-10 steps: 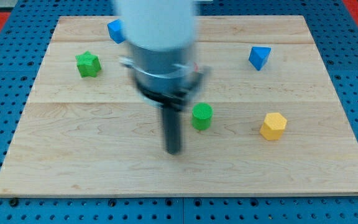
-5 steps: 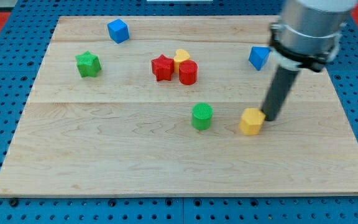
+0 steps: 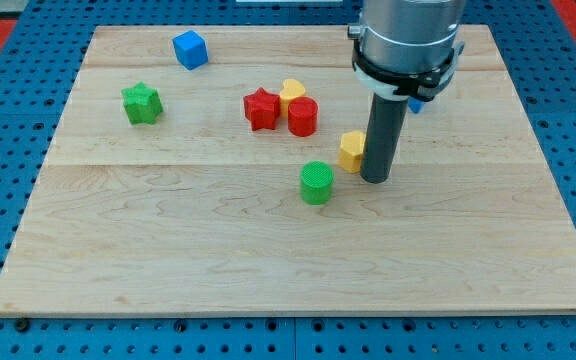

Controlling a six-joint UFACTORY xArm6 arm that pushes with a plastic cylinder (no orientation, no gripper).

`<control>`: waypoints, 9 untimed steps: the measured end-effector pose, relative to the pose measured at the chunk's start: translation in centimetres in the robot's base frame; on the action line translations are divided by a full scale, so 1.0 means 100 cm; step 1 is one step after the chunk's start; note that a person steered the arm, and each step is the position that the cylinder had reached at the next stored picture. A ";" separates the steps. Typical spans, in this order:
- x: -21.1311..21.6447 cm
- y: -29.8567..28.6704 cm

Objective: Move the yellow hexagon at the center of the board

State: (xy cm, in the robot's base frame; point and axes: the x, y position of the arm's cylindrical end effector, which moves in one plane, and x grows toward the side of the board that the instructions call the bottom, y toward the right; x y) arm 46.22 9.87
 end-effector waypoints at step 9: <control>-0.046 -0.095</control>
State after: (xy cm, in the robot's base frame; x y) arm 41.61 0.36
